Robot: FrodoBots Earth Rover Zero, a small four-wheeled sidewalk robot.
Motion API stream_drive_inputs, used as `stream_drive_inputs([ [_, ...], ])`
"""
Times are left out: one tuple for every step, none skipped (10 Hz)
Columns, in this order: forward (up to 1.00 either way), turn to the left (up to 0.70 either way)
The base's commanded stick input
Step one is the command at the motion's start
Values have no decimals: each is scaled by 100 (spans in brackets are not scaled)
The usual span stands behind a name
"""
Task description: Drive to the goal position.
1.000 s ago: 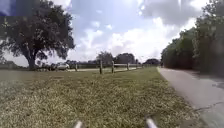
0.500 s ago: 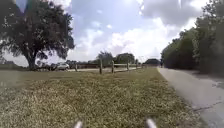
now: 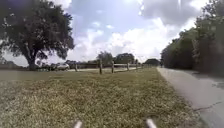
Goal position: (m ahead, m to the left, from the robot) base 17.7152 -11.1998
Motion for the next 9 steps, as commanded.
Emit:
stream_drive_inputs([
  [0,-70],
  [0,-70],
  [0,-70],
  [0,-70],
  [0,-70],
  [0,-70],
  [0,-70],
  [0,-70],
  [0,-70],
])
